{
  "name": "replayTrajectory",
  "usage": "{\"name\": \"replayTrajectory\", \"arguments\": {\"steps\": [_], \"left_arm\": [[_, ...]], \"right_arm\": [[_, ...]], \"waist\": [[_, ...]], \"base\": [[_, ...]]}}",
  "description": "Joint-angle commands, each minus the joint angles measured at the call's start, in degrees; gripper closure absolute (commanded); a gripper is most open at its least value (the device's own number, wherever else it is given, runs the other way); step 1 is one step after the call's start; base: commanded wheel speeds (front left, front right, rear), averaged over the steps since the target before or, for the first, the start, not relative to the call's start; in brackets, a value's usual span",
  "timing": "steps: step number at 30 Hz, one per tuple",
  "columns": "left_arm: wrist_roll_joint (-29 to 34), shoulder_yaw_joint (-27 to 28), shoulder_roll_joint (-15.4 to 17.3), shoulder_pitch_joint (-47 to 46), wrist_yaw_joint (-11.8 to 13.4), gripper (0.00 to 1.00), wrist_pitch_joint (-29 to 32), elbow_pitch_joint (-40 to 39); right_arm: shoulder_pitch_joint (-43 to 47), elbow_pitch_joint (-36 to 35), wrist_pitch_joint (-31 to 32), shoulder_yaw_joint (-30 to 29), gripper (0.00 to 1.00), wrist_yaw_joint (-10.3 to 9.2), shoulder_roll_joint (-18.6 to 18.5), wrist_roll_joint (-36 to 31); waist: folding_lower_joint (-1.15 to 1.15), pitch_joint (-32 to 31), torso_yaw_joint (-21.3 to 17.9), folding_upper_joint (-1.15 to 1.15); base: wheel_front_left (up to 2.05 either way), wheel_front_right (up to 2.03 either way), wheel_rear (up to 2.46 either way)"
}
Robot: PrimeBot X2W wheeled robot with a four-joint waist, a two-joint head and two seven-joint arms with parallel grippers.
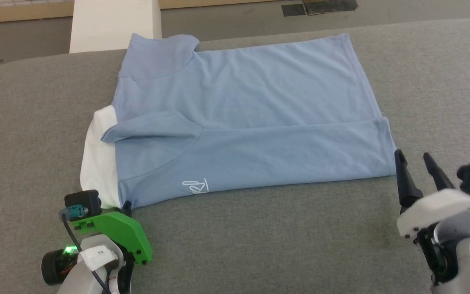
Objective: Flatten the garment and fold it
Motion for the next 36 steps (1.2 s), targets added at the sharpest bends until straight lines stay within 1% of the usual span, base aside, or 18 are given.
{"name": "replayTrajectory", "arguments": {"steps": [1, 4, 7, 11, 12, 13, 14, 15, 18, 21, 26, 28, 30, 33, 36], "left_arm": [[-0.3, -0.4, -0.3, -0.3, -0.3, 1.00, 0.1, 0.3], [-0.1, -0.9, -0.3, -0.8, -0.7, 1.00, -0.2, -0.1], [0.1, -1.4, -0.5, -1.6, -1.0, 1.00, -0.5, -0.3], [0.2, -2.1, -0.9, -2.5, -1.6, 1.00, -0.9, -0.3], [0.1, -2.2, -1.0, -2.6, -1.6, 1.00, -1.0, -0.2], [0.1, -2.3, -1.1, -2.8, -1.8, 1.00, -1.4, 0.0], [0.1, -2.3, -1.1, -2.9, -1.9, 1.00, -1.6, 0.0], [0.8, -2.5, -0.8, -3.4, -2.0, 1.00, -2.8, 0.0], [1.7, -2.5, -0.6, -3.8, -2.1, 1.00, -5.0, -0.2], [3.0, -2.3, -0.6, -3.7, -1.8, 1.00, -8.8, -1.1], [4.7, -1.7, 0.1, -1.4, -0.2, 1.00, -12.3, -4.1], [5.1, -1.7, 0.7, 0.4, 0.7, 1.00, -12.1, -6.1], [5.5, -2.0, 1.6, 2.7, 1.7, 1.00, -10.6, -8.1], [5.7, -3.0, 3.0, 6.7, 3.1, 1.00, -6.5, -11.9], [5.2, -4.1, 4.1, 10.3, 4.0, 1.00, -2.0, -14.8]], "right_arm": [[-1.8, 1.7, 3.5, -0.9, 0.00, -0.09, 0.1, -0.7], [-5.9, 6.0, 14.8, -5.4, 0.00, -0.09, 0.1, -2.1], [-9.5, 9.4, 25.4, -7.7, 0.00, -0.09, 0.2, -4.2], [-12.4, 11.4, 35.2, -9.4, 0.00, -0.09, 0.2, -7.0], [-12.9, 11.7, 37.1, -9.6, 0.06, -0.09, 0.2, -7.2], [-13.9, 11.7, 42.4, -10.0, 0.71, -0.09, 0.2, -7.5], [-14.1, 11.4, 43.5, -10.1, 0.89, -0.09, 0.2, -7.6], [-14.4, 9.7, 44.3, -10.7, 1.00, -0.09, 0.2, -7.8], [-13.7, 7.4, 41.2, -10.9, 1.00, -0.09, 0.2, -7.2], [-11.8, 3.9, 34.8, -10.8, 1.00, -0.09, 0.2, -4.9], [-6.2, -1.6, 26.0, -10.3, 1.00, -0.09, 0.2, -1.0], [-3.5, -3.6, 24.0, -10.3, 1.00, -0.09, 0.2, -0.4], [-0.8, -5.4, 23.5, -10.5, 1.00, -0.09, 0.2, 0.1], [3.1, -7.9, 24.7, -11.4, 1.00, -0.09, 0.2, -0.4], [6.3, -9.0, 27.5, -12.3, 1.00, -0.09, 0.2, -0.6]], "waist": [[0.00, 0.4, 0.5, 0.00], [0.00, 0.9, 1.3, 0.00], [0.00, 1.7, 2.3, 0.00], [0.00, 2.7, 3.4, 0.00], [0.00, 2.8, 3.6, 0.00], [0.00, 3.1, 3.9, 0.00], [0.00, 3.2, 4.0, 0.00], [0.00, 3.3, 4.3, 0.00], [0.00, 2.6, 4.7, 0.00], [0.00, 1.3, 5.1, 0.00], [0.00, -1.6, 5.3, 0.00], [0.00, -2.6, 5.2, 0.00], [0.00, -3.5, 5.0, 0.00], [0.00, -4.2, 4.7, 0.00], [0.00, -4.4, 4.5, 0.00]], "base": [[0.00, 0.00, 0.00], [0.00, 0.00, 0.00], [0.00, 0.00, 0.00], [0.00, 0.00, 0.00], [0.00, 0.00, 0.00], [0.00, 0.00, 0.00], [0.00, 0.00, 0.00], [0.00, 0.00, 0.00], [0.00, 0.00, 0.00], [0.00, 0.00, 0.00], [0.00, 0.00, 0.00], [0.00, 0.00, 0.00], [0.00, 0.00, 0.00], [0.00, 0.00, 0.00], [0.00, 0.00, 0.00]]}}
